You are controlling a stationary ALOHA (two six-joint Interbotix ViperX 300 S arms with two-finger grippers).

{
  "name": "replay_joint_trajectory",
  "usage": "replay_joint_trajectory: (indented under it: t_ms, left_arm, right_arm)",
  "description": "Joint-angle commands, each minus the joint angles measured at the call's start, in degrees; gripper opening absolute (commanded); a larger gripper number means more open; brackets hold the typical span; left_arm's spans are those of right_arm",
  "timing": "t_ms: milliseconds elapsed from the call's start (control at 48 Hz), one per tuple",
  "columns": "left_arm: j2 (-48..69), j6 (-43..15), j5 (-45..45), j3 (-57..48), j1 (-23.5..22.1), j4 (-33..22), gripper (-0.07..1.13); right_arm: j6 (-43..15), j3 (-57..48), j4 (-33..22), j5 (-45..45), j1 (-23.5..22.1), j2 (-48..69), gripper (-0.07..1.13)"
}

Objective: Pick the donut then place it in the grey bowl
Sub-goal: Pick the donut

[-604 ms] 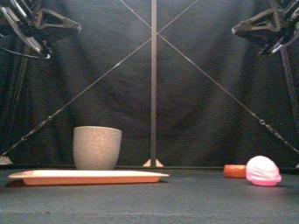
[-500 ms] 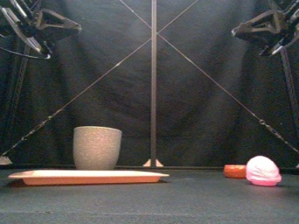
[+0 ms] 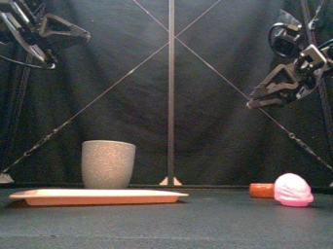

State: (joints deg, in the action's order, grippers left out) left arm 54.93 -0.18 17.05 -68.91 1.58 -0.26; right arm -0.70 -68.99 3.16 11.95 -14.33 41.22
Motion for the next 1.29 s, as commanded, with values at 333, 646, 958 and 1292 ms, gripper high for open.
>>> replay_joint_trajectory:
  t_ms: [333,646,958,1292]
  left_arm:
    - [-0.4,-0.2,2.0,0.4,0.3,0.3,0.01]
    - [-0.4,-0.2,2.9,-0.1,0.8,0.2,0.01]
    - [-0.4,-0.1,2.9,-0.6,1.3,0.1,0.01]
    - [-0.4,-0.1,2.8,-0.9,1.5,0.0,0.01]
  right_arm:
    - [-0.2,0.0,3.3,-7.5,-6.7,-6.9,1.06]
    - [-0.3,1.6,3.0,-12.0,-9.8,-13.4,1.06]
    - [-0.2,3.8,2.3,-12.7,-10.5,-22.1,1.06]
    - [-0.2,8.0,1.5,-12.7,-10.4,-30.3,1.06]
